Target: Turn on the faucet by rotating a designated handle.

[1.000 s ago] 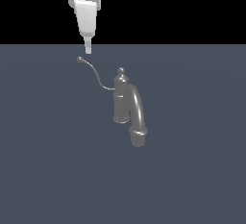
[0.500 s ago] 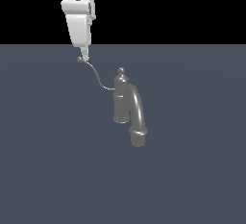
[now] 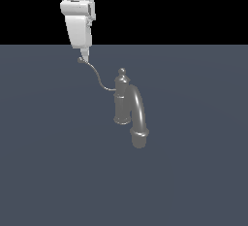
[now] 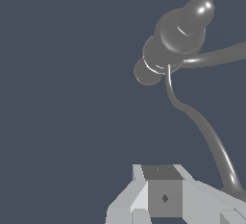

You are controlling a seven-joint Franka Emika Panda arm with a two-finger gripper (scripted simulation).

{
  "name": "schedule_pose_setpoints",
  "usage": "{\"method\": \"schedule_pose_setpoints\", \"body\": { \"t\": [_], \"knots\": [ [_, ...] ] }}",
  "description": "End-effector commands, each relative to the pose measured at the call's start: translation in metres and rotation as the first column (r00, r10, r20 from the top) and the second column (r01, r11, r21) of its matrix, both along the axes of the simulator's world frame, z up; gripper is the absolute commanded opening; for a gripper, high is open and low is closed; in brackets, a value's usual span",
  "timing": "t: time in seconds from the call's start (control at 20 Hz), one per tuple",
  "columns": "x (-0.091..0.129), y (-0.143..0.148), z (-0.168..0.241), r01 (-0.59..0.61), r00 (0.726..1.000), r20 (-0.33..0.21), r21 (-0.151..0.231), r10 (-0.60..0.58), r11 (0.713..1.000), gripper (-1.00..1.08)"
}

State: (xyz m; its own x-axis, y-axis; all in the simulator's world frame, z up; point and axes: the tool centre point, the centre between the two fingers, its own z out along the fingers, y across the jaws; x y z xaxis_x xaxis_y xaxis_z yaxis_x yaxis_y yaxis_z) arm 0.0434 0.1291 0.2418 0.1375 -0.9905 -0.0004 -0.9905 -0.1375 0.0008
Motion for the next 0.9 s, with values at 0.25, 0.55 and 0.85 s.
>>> {"method": "schedule_pose_setpoints", "body": {
  "t": [0.25,0.55,0.85],
  "knots": [
    [-0.018,-0.003,0.0,0.0,1.0,0.0,0.0,0.0,1.0,-1.0],
    [-0.033,-0.005,0.0,0.0,1.0,0.0,0.0,0.0,1.0,-1.0],
    [-0.048,-0.008,0.0,0.0,1.0,0.0,0.0,0.0,1.0,-1.0]
  ]
}}
